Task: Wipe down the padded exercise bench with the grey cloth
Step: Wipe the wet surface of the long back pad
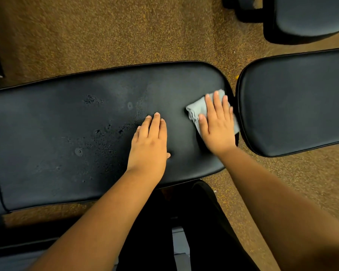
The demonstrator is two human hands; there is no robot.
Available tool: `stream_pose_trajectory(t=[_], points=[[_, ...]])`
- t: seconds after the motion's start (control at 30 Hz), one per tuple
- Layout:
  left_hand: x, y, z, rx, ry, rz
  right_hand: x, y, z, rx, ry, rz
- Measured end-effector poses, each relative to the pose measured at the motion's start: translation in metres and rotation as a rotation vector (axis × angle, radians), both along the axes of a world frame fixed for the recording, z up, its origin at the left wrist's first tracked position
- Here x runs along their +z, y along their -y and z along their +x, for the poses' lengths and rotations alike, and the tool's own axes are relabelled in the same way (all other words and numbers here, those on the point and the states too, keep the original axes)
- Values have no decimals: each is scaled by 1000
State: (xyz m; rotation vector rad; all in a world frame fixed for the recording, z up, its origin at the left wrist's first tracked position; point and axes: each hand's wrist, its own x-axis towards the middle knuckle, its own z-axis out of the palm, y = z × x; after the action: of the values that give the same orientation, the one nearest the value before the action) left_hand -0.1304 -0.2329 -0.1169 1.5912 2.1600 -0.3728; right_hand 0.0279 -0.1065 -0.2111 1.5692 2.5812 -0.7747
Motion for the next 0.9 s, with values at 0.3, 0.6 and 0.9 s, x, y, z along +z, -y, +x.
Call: stream_pose_trajectory(t=[0.3,0.6,0.9], points=[[-1,-1,2,-1,-7,-16,2,-28,-39,-106,-15,-14],[1,1,-7,-33,31,11,18,68,-11,14,-33,-70],[13,1,-26,-31,126,130,17,-50,-93,-16,24,-67]])
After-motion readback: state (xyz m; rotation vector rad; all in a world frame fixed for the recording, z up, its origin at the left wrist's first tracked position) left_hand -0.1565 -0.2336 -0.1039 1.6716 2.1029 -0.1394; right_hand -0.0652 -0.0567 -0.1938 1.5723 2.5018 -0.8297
